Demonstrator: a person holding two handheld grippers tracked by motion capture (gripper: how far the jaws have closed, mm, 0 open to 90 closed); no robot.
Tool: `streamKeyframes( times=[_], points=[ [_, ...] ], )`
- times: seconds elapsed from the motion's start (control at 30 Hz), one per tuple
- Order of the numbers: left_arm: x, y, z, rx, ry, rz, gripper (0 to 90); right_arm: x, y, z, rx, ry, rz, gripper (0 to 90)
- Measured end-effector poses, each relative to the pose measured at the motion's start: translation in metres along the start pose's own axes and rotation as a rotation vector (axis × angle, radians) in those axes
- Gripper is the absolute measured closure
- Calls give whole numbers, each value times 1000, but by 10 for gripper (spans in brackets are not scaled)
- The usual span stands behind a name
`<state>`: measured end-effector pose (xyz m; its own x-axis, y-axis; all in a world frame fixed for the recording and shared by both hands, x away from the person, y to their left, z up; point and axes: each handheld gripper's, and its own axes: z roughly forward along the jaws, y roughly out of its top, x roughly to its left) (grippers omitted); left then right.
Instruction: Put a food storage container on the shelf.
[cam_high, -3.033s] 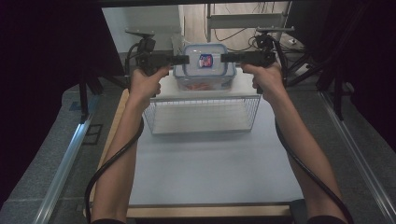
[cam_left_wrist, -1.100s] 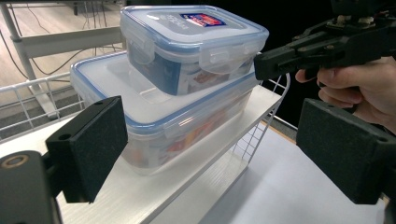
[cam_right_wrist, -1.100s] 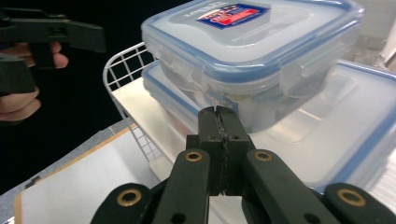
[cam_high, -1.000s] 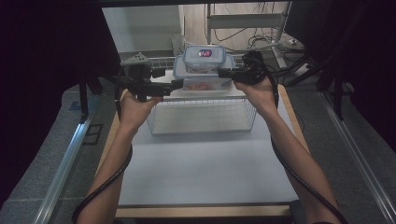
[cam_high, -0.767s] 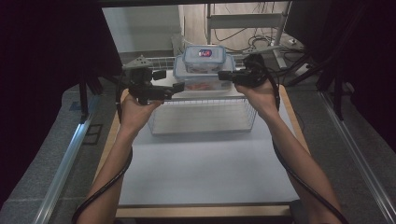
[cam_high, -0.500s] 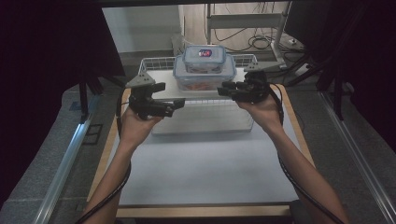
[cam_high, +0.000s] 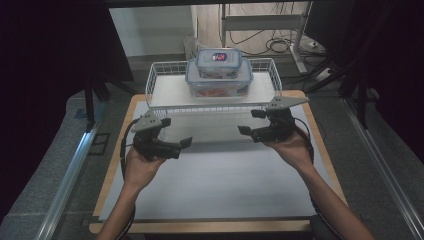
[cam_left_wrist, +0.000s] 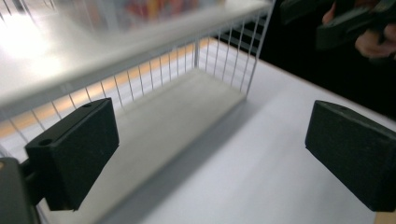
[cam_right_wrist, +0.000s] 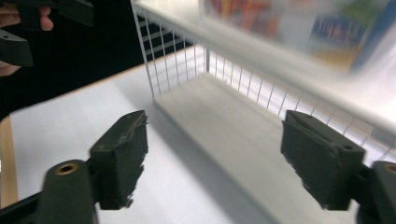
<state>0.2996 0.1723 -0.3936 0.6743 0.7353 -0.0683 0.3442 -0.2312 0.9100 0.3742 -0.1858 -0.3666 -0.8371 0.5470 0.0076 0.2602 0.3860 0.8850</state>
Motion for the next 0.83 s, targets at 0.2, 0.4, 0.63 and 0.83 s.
streamKeyframes(
  times=[0.2, 0.4, 0.63, 0.83],
  points=[
    [-7, -47, 0, 26, 43, -4, 16, 8, -51, -6, 55, -21, 7, 134],
    [-13, -90, 7, 86, 111, 27, 10, 9, -97, -11, 74, -40, 53, 104],
    [-17, -121, 18, 197, 145, 60, 3, 4, -135, -13, 105, -86, 68, 95],
    [-17, -121, 18, 185, 153, 73, 1, 3, -144, -10, 140, -105, 50, 93]
  ],
)
